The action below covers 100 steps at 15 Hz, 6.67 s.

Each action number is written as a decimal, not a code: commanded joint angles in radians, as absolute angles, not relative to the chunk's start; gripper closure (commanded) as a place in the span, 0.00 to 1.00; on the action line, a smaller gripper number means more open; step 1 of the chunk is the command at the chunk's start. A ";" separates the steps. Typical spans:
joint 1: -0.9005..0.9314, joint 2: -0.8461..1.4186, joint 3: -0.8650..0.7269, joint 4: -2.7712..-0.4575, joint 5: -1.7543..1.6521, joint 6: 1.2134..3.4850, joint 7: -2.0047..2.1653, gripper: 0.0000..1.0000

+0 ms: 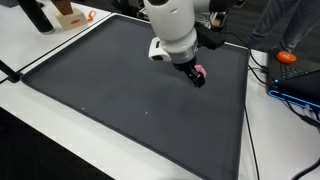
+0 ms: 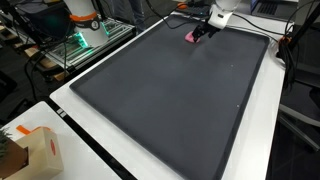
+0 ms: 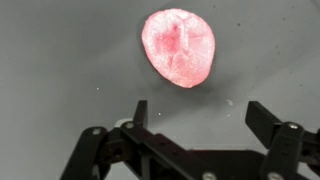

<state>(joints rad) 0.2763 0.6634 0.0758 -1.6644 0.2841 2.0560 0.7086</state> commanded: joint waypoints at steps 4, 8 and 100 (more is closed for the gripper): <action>0.225 0.519 0.092 -1.921 0.470 2.239 0.853 0.00; 0.196 0.465 0.106 -2.012 0.572 2.271 0.873 0.00; 0.328 0.423 0.177 -2.075 0.039 2.419 0.250 0.00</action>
